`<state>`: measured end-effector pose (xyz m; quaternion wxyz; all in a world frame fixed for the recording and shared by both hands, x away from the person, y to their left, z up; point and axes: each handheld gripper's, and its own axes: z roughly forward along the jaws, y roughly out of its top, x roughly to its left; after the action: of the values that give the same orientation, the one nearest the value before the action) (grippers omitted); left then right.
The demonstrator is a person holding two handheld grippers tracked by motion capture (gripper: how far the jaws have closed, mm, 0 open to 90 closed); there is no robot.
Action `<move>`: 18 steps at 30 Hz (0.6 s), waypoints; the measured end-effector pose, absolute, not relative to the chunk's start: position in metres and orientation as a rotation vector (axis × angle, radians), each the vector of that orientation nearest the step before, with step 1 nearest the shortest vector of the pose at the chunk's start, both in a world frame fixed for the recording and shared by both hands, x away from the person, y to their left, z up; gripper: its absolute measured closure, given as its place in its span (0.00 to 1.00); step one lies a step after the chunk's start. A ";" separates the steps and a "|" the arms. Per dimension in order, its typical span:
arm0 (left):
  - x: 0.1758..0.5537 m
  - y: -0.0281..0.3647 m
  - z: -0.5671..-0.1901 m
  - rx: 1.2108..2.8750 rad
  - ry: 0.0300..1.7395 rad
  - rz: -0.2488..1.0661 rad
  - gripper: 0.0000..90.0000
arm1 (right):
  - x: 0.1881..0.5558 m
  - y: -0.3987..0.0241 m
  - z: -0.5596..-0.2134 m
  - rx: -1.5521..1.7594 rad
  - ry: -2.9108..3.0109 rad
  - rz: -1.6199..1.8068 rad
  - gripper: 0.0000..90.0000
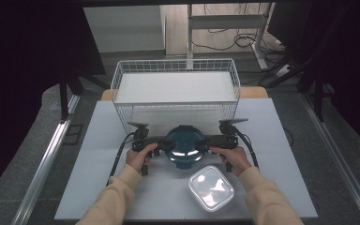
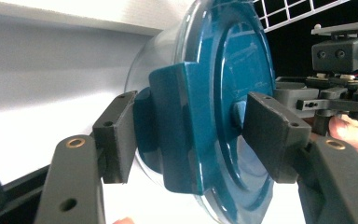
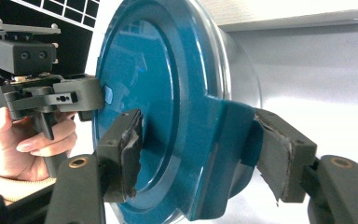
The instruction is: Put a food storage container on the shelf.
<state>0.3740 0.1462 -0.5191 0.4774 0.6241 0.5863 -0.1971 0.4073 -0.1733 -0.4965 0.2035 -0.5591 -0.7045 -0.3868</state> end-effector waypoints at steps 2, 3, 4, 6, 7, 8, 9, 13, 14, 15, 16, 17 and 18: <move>0.373 0.147 -0.517 1.522 1.427 -0.475 0.44 | 0.406 -0.173 -0.495 -1.562 -1.968 -1.086 0.42; 0.372 0.147 -0.517 1.523 1.425 -0.471 0.44 | 0.405 -0.174 -0.493 -1.565 -1.963 -1.087 0.43; 0.372 0.147 -0.516 1.523 1.424 -0.468 0.44 | 0.405 -0.174 -0.492 -1.566 -1.962 -1.091 0.43; 0.370 0.146 -0.515 1.533 1.416 -0.459 0.45 | 0.405 -0.175 -0.491 -1.566 -1.969 -1.101 0.44; 0.370 0.146 -0.514 1.531 1.416 -0.457 0.45 | 0.405 -0.175 -0.491 -1.568 -1.962 -1.102 0.44; 0.369 0.146 -0.514 1.536 1.408 -0.455 0.45 | 0.405 -0.176 -0.490 -1.570 -1.961 -1.107 0.45; 0.369 0.145 -0.513 1.533 1.405 -0.455 0.45 | 0.404 -0.176 -0.489 -1.571 -1.959 -1.118 0.45; 0.367 0.145 -0.506 1.539 1.386 -0.438 0.45 | 0.402 -0.178 -0.483 -1.571 -1.951 -1.139 0.46; 0.367 0.145 -0.504 1.540 1.378 -0.432 0.45 | 0.401 -0.179 -0.481 -1.565 -1.961 -1.149 0.46; 0.366 0.145 -0.502 1.544 1.374 -0.427 0.45 | 0.401 -0.179 -0.479 -1.562 -1.960 -1.162 0.46; 0.365 0.145 -0.498 1.553 1.370 -0.416 0.45 | 0.400 -0.179 -0.477 -1.558 -1.957 -1.161 0.46; 0.364 0.145 -0.494 1.554 1.368 -0.410 0.45 | 0.398 -0.179 -0.474 -1.553 -1.956 -1.171 0.46; 0.363 0.146 -0.493 1.558 1.361 -0.403 0.45 | 0.397 -0.179 -0.472 -1.543 -1.965 -1.178 0.46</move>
<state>0.3630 0.1456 -0.4927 0.4942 0.6426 0.5614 -0.1663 0.3969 -0.1793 -0.4719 0.1886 -0.5487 -0.6986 -0.4186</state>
